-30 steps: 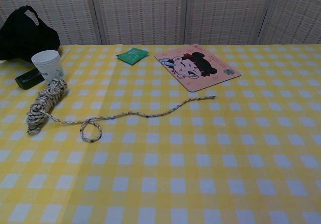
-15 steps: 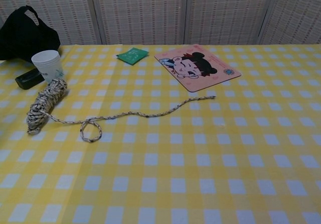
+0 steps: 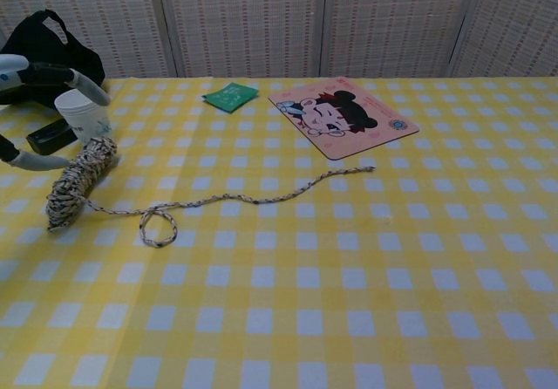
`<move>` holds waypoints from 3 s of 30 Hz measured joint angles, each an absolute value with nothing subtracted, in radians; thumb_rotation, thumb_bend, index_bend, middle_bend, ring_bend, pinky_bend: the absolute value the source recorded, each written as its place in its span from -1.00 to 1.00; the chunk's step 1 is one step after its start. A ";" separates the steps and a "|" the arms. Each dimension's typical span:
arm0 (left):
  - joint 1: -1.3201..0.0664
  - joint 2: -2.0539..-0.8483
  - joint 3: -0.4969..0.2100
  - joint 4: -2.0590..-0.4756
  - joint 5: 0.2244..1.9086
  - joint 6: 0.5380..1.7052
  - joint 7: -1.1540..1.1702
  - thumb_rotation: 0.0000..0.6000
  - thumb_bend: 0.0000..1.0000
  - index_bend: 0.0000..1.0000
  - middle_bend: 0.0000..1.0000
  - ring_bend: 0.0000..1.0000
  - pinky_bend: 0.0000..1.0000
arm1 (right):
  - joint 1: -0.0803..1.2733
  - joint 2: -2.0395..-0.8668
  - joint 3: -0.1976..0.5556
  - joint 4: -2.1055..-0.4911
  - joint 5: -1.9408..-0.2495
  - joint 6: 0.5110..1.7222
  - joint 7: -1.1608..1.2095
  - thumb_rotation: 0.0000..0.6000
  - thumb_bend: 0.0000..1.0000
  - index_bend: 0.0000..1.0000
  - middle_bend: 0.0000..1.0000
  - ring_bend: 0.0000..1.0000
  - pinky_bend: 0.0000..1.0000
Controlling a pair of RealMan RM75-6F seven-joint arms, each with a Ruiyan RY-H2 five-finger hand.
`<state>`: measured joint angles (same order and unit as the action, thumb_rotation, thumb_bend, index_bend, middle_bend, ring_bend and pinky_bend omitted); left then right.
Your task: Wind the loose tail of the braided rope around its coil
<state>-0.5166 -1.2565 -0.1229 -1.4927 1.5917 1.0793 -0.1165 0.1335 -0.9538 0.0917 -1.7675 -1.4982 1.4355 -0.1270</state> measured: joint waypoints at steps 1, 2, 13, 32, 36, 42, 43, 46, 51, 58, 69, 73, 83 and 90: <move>-0.533 -1.267 -0.125 -1.483 1.588 1.057 -0.113 0.84 -0.54 -0.45 -0.56 -0.84 -1.00 | 0.131 -0.951 0.090 -1.768 -1.498 1.437 -0.126 1.00 -0.31 -0.59 -0.63 -0.78 -0.59; -0.546 -1.275 -0.127 -1.476 1.584 1.039 -0.108 0.80 -0.54 -0.45 -0.55 -0.84 -1.00 | 0.129 -0.950 0.089 -1.769 -1.498 1.439 -0.125 1.00 -0.31 -0.59 -0.63 -0.78 -0.59; -0.656 -1.330 -0.149 -1.433 1.396 0.826 0.025 -0.35 -0.57 -0.50 -0.54 -0.86 -1.00 | 0.112 -0.941 0.080 -1.764 -1.500 1.458 -0.105 1.00 -0.31 -0.59 -0.63 -0.78 -0.59; -0.731 -1.370 -0.122 -1.355 1.056 0.708 0.296 -0.87 -0.59 -0.55 -0.53 -0.69 -1.00 | 0.105 -0.948 0.078 -1.743 -1.485 1.455 -0.087 1.00 -0.31 -0.59 -0.63 -0.78 -0.59; -0.738 -1.369 -0.108 -1.353 0.975 0.717 0.365 -0.93 -0.59 -0.55 -0.53 -0.63 -1.00 | 0.105 -0.951 0.077 -1.740 -1.483 1.453 -0.085 1.00 -0.31 -0.59 -0.63 -0.78 -0.59; -0.744 -1.356 -0.085 -1.371 0.853 0.758 0.471 -0.99 -0.59 -0.52 -0.46 -0.48 -1.00 | 0.105 -0.954 0.076 -1.738 -1.482 1.448 -0.086 1.00 -0.31 -0.59 -0.63 -0.78 -0.59; -0.745 -1.351 -0.080 -1.378 0.825 0.767 0.493 -0.99 -0.59 -0.51 -0.45 -0.47 -1.00 | 0.106 -0.955 0.076 -1.737 -1.481 1.447 -0.086 1.00 -0.31 -0.59 -0.63 -0.78 -0.59; -0.750 -1.337 -0.067 -1.405 0.746 0.796 0.555 -1.00 -0.60 -0.48 -0.40 -0.44 -1.00 | 0.107 -0.956 0.076 -1.735 -1.481 1.446 -0.085 1.00 -0.30 -0.59 -0.63 -0.78 -0.59; -0.761 -1.300 -0.043 -1.482 0.616 0.843 0.641 -1.00 -0.60 -0.46 -0.36 -0.40 -1.00 | 0.107 -0.959 0.077 -1.731 -1.481 1.446 -0.081 1.00 -0.31 -0.59 -0.63 -0.78 -0.58; -0.734 -1.309 -0.043 -1.493 0.683 0.949 0.591 -0.01 -0.60 -0.53 -0.39 -0.42 -1.00 | 0.109 -0.964 0.076 -1.724 -1.484 1.444 -0.075 1.00 -0.31 -0.59 -0.63 -0.78 -0.59; -0.691 -1.427 -0.066 -1.369 0.828 1.038 0.532 0.06 -0.60 -0.41 -0.42 -0.44 -1.00 | 0.098 -0.961 0.072 -1.719 -1.479 1.453 -0.068 1.00 -0.31 -0.59 -0.63 -0.78 -0.58; -0.694 -1.455 -0.074 -1.347 0.803 1.031 0.570 -0.09 -0.60 -0.36 -0.36 -0.43 -1.00 | 0.094 -0.961 0.071 -1.717 -1.477 1.455 -0.064 1.00 -0.31 -0.59 -0.63 -0.78 -0.59; -0.691 -1.507 -0.074 -1.292 0.764 1.056 0.683 -0.23 -0.60 -0.27 -0.28 -0.34 -0.85 | 0.092 -0.963 0.071 -1.710 -1.471 1.450 -0.058 1.00 -0.31 -0.59 -0.63 -0.78 -0.58; -0.676 -1.522 -0.080 -1.265 0.766 1.058 0.678 -0.23 -0.60 -0.25 -0.26 -0.24 -0.50 | 0.094 -0.964 0.071 -1.712 -1.471 1.446 -0.061 1.00 -0.31 -0.59 -0.63 -0.78 -0.59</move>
<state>-0.6756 -1.5219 -0.0800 -1.2650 0.7659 1.0577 0.6785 0.0941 -0.9645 0.0707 -1.7122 -1.4714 1.4463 -0.0608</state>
